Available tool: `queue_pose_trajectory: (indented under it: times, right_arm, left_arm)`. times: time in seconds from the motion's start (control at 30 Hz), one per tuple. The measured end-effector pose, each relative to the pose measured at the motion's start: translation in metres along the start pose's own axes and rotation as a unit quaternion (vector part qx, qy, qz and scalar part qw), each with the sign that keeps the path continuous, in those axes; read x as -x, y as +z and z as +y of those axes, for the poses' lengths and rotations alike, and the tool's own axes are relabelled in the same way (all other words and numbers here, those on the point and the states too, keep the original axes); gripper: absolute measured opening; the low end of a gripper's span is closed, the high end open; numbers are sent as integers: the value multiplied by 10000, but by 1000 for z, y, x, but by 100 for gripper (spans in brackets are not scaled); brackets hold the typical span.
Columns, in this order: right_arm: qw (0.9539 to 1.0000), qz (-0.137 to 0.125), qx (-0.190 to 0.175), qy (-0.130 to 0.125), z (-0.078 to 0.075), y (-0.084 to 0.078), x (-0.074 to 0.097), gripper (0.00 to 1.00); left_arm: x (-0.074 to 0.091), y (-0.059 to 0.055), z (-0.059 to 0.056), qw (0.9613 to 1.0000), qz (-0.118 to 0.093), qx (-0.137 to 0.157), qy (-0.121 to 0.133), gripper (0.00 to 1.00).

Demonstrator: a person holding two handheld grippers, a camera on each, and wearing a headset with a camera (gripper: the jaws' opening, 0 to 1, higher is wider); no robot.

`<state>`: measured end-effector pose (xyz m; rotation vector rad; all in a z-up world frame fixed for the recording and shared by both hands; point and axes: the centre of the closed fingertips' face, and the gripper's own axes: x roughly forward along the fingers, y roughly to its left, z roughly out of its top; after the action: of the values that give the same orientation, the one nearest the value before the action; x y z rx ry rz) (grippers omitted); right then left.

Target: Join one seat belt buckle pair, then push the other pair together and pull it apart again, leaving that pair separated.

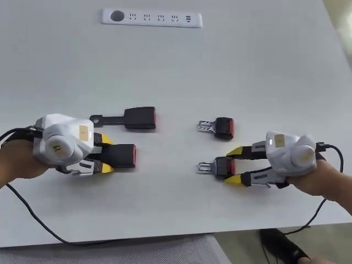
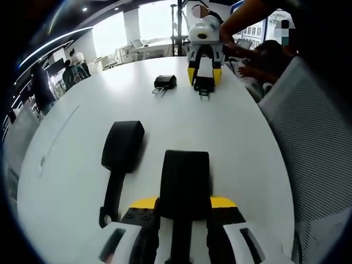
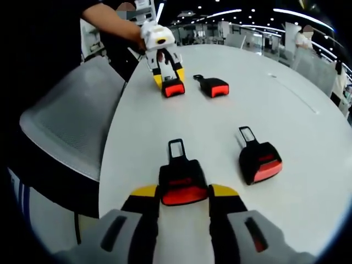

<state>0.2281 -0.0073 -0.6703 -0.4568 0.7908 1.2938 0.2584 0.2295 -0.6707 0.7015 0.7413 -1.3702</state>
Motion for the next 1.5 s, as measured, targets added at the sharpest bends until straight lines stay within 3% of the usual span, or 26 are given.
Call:
queue_pose_trajectory:
  times: [0.13, 0.37, 0.8, 1.23, 1.5]
  right_arm:
    - [10000, -36, 1, 10, 1, 2, -1, 34]
    - [9999, -115, -61, -9, 1, 7, -4, 34]
    - [9990, -439, 25, -21, 0, 35, -28, 34]
    - [9985, -530, 47, 110, -3, 53, -50, 34]
    - [9983, -562, 92, 117, -6, 72, -67, 34]
  left_arm:
    - [-1, 1, 0, 9995, 143, -239, -121, 34]
    - [-2, 1, 1, 9987, 256, -360, -236, 34]
    - [0, -1, 3, 9993, 256, -196, -210, 34]
    - [1, -1, 2, 9993, 325, -81, -177, 34]
    - [1, -1, 2, 9991, 407, -18, -134, 34]
